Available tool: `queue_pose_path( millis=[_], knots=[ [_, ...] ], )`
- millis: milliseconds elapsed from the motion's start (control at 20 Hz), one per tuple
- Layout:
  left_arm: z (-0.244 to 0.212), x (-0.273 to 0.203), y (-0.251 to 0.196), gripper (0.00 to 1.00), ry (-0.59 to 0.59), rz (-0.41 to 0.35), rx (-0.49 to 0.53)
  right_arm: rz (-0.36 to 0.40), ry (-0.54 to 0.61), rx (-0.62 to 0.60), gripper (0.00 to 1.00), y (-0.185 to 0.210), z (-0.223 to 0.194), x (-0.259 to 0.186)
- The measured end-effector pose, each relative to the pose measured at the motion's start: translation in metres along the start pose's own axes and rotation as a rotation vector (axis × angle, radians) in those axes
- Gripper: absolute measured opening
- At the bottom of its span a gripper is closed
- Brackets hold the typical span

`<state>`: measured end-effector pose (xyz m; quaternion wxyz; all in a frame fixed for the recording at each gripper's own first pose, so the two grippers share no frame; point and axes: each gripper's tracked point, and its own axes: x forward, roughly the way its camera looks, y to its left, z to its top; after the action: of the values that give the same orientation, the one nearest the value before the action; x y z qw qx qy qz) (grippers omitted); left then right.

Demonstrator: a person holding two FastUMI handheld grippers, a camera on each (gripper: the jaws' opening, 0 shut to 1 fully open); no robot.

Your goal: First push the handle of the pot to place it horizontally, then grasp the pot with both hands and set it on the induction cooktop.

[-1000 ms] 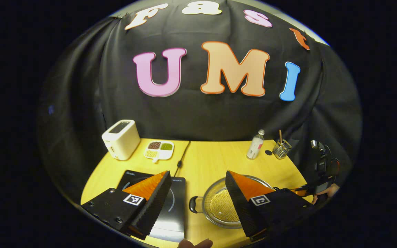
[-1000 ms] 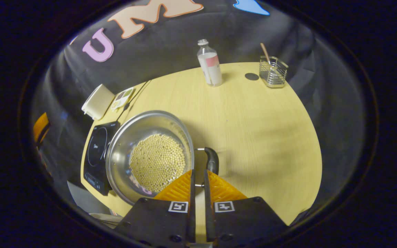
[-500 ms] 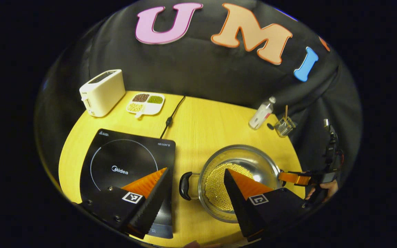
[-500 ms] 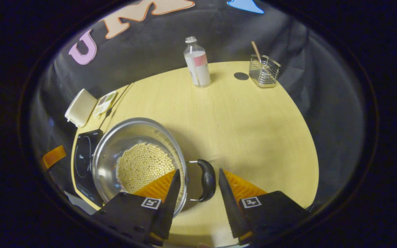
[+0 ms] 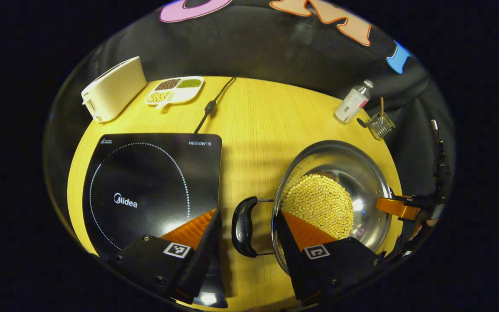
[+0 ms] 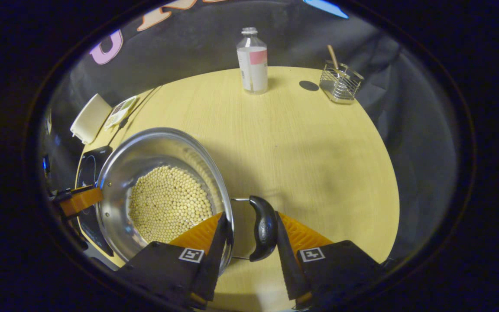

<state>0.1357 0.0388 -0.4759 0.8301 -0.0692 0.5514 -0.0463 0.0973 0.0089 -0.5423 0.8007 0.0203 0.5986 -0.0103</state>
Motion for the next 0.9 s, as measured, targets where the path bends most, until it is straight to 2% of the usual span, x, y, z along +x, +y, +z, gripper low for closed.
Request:
queue_pose_path(
  millis=[50,150,200,250,300,400,500,650,700,750,900],
  knots=[
    [-0.003,0.005,-0.002,0.78,0.012,-0.001,0.010,0.004,0.004,0.004,0.65,0.001,-0.001,0.000],
    [-0.013,0.010,-0.001,0.70,0.052,0.019,0.020,0.003,0.010,0.009,0.58,0.001,-0.001,0.000],
    [-0.006,0.014,-0.004,0.65,0.025,0.020,0.027,0.007,0.006,0.008,0.58,0.001,0.000,-0.001],
    [-0.009,0.012,-0.003,0.66,0.037,0.023,0.032,0.007,0.009,0.006,0.62,0.001,-0.002,0.003],
    [-0.007,0.012,-0.004,0.65,0.032,0.018,0.037,0.007,0.004,0.007,0.54,0.002,-0.001,0.000],
    [-0.008,0.013,-0.004,0.62,0.050,0.007,0.051,0.012,0.002,0.016,0.54,0.003,0.000,-0.001],
    [-0.012,0.012,-0.005,0.60,0.084,0.010,0.040,0.013,0.002,0.015,0.48,0.002,-0.002,-0.004],
    [-0.006,-0.003,-0.007,0.58,0.037,0.003,0.013,0.030,-0.042,0.016,0.39,0.003,0.008,-0.009],
    [-0.005,-0.008,-0.006,0.60,0.028,0.004,0.019,0.037,-0.047,0.018,0.43,0.003,0.010,-0.013],
    [-0.004,-0.013,-0.007,0.60,0.025,0.007,0.021,0.043,-0.046,0.022,0.38,0.006,0.006,-0.023],
    [-0.002,-0.028,-0.005,0.57,0.009,0.021,0.015,0.064,-0.052,0.023,0.43,0.011,0.005,-0.035]
  ],
)
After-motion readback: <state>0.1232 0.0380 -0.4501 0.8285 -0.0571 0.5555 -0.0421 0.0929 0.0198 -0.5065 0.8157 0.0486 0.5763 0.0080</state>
